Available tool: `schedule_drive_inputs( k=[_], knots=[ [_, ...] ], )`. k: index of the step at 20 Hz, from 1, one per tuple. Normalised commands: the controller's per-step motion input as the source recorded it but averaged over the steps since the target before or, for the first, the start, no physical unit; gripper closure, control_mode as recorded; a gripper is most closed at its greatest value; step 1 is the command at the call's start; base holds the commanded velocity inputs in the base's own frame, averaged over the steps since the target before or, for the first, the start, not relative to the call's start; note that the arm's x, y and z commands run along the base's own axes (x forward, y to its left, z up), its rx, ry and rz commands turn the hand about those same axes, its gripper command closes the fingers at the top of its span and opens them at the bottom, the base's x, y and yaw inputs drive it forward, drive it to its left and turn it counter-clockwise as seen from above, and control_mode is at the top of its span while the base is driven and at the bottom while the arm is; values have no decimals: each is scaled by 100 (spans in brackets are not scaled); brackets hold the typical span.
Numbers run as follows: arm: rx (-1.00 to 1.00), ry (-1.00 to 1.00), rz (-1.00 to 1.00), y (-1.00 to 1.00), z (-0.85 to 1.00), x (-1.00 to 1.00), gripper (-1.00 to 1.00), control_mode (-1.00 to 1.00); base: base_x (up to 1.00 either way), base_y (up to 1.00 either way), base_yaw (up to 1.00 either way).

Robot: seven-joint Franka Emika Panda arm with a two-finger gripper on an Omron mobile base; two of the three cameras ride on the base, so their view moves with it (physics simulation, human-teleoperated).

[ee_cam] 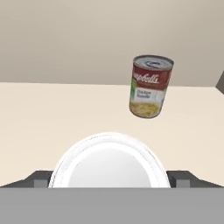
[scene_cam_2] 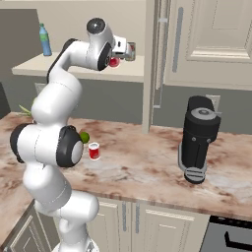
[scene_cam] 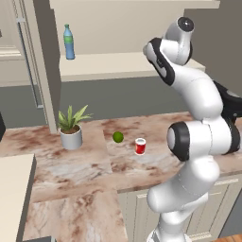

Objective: Pick the cans from the counter and place them in their designated side in the cabinet.

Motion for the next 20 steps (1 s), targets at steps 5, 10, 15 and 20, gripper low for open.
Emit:
schedule_drive_inputs(
  k=[5, 10, 15, 20],
  knots=[
    [0, -2, 2, 0, -3, 15, -100, -100, 0, 0, 0],
    [0, -7, 3, 0, -2, 11, -100, -100, 0, 0, 0],
    [0, -9, 4, 0, 0, 9, -100, -100, 0, 0, 0],
    [0, -13, 5, 0, 0, 2, -100, -100, 0, 0, 0]
  ],
)
